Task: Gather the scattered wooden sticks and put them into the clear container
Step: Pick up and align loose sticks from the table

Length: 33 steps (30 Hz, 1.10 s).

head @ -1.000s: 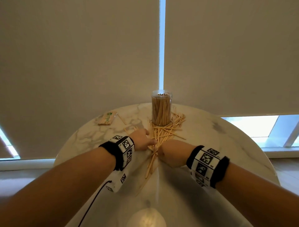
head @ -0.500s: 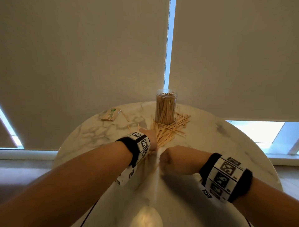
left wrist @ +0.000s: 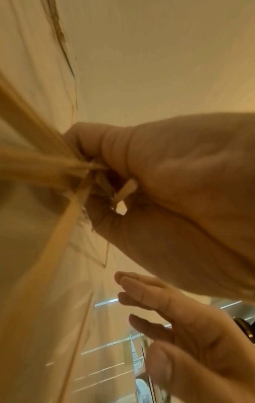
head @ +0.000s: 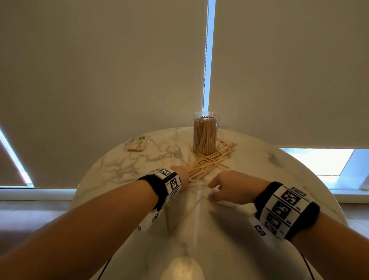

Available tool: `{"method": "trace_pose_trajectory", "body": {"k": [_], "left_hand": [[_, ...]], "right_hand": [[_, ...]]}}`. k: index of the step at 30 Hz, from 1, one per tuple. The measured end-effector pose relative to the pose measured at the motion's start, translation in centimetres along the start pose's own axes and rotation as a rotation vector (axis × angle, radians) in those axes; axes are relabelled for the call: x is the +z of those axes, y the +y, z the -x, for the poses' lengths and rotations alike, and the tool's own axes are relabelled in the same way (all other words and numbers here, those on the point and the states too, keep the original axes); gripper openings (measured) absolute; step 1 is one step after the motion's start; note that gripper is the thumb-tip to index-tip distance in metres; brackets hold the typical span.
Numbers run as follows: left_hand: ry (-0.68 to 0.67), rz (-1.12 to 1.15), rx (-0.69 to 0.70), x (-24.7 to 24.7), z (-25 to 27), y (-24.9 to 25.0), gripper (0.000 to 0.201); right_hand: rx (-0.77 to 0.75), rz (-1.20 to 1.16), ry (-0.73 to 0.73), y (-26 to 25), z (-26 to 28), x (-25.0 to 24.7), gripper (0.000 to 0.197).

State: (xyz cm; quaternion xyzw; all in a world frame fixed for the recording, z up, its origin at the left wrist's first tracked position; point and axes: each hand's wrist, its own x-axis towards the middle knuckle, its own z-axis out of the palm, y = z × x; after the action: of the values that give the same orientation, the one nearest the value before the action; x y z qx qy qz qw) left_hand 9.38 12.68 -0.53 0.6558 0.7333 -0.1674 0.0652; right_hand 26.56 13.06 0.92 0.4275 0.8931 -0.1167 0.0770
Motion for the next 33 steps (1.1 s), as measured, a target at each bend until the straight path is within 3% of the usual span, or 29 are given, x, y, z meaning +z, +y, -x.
{"method": "trace_pose_trajectory", "body": {"k": [4,9,12,14,17,19,27,33], "left_hand": [[0.07,0.192,-0.064,0.6,0.5,-1.2,0.037],[0.087,0.45,-0.022,1.1,0.6,-3.2,0.026],[0.11,0.517,0.067,1.1,1.4,-3.5,0.011],[0.141,0.576,0.132,1.0,2.1,-3.6,0.011],[0.154,0.676,0.227,0.7,3.2,-3.4,0.016],[0.148,0.735,0.278,0.6,3.9,-3.1,0.019],[0.243,0.665,0.309,1.7,3.5,-3.7,0.017],[0.236,0.692,0.35,2.0,2.7,-4.8,0.022]], "right_hand": [[0.026,-0.031,0.053,0.5,-0.4,0.0,0.061],[0.032,-0.168,0.231,0.4,-1.6,-0.3,0.111],[0.058,-0.051,0.343,-0.2,-2.4,-0.8,0.127],[0.08,0.137,0.363,-0.5,-3.2,-1.0,0.111],[0.062,0.238,0.364,-1.0,-4.3,-1.3,0.053],[0.043,0.294,0.387,-1.3,-4.5,-1.5,0.034],[-0.098,0.3,0.41,-0.6,-3.7,-3.4,0.013],[0.064,0.308,0.46,1.6,-2.6,-5.2,0.01]]}}
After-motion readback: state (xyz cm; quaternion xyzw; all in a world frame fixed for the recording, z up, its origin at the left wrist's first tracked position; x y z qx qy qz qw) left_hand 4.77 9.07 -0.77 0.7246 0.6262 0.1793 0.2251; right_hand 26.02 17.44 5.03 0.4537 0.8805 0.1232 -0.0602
